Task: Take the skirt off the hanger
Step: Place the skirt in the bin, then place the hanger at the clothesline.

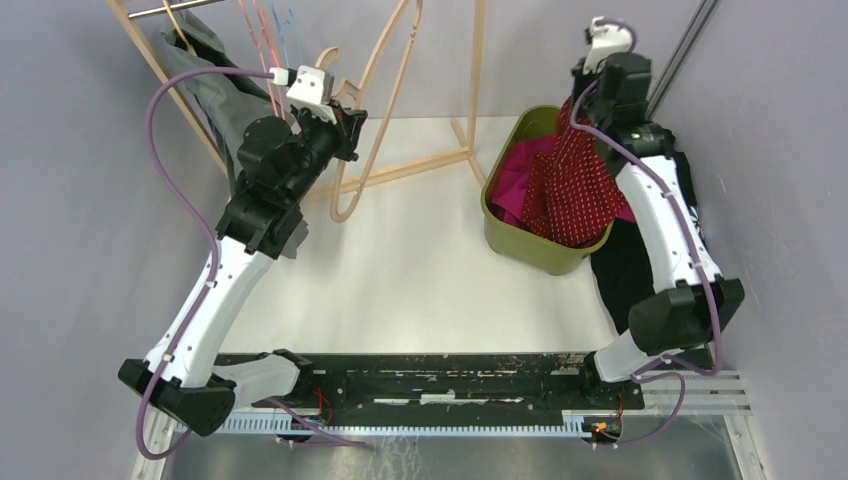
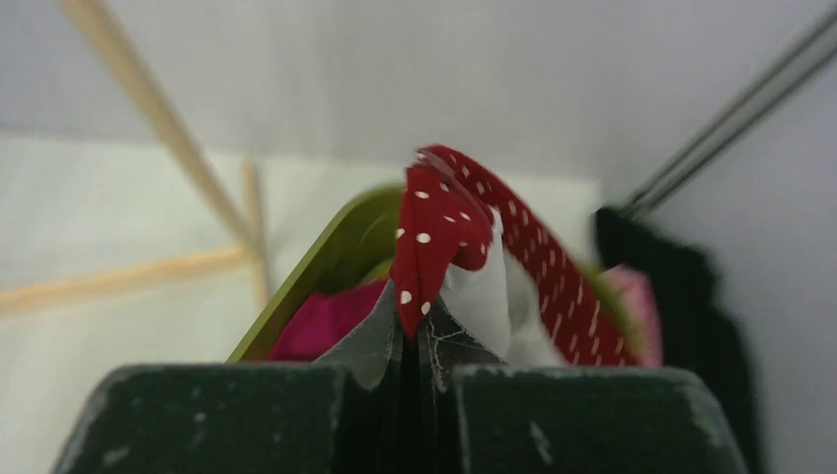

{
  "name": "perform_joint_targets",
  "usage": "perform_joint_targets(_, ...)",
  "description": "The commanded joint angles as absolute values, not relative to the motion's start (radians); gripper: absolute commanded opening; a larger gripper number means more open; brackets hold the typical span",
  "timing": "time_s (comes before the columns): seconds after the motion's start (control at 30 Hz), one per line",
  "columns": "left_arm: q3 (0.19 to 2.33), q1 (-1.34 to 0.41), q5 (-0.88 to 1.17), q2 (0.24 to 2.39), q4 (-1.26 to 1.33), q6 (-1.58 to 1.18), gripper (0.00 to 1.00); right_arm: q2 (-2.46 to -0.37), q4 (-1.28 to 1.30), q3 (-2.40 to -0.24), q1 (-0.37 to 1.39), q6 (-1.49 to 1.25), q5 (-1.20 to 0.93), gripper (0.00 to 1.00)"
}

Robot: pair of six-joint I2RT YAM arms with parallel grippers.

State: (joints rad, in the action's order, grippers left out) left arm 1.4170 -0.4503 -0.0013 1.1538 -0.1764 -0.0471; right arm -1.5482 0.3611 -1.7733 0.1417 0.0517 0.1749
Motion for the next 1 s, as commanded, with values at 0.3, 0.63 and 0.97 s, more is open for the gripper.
perform_joint_targets(0.3,1.77,-0.45,-0.261,1.398,-0.289,-0.001,0.03,-1.475,0.333,-1.308,0.182,-0.32,-0.126,0.01)
perform_joint_targets(0.63,1.919,-0.448,-0.282,1.533,-0.248,0.031,0.03,-1.425,0.418,-1.229,0.277,-0.265,-0.104,0.4)
perform_joint_targets(0.97,2.051,-0.346,-0.16,1.723,-0.229,-0.068,0.03,-1.373,0.506,-1.309,0.397,-0.219,0.032,0.73)
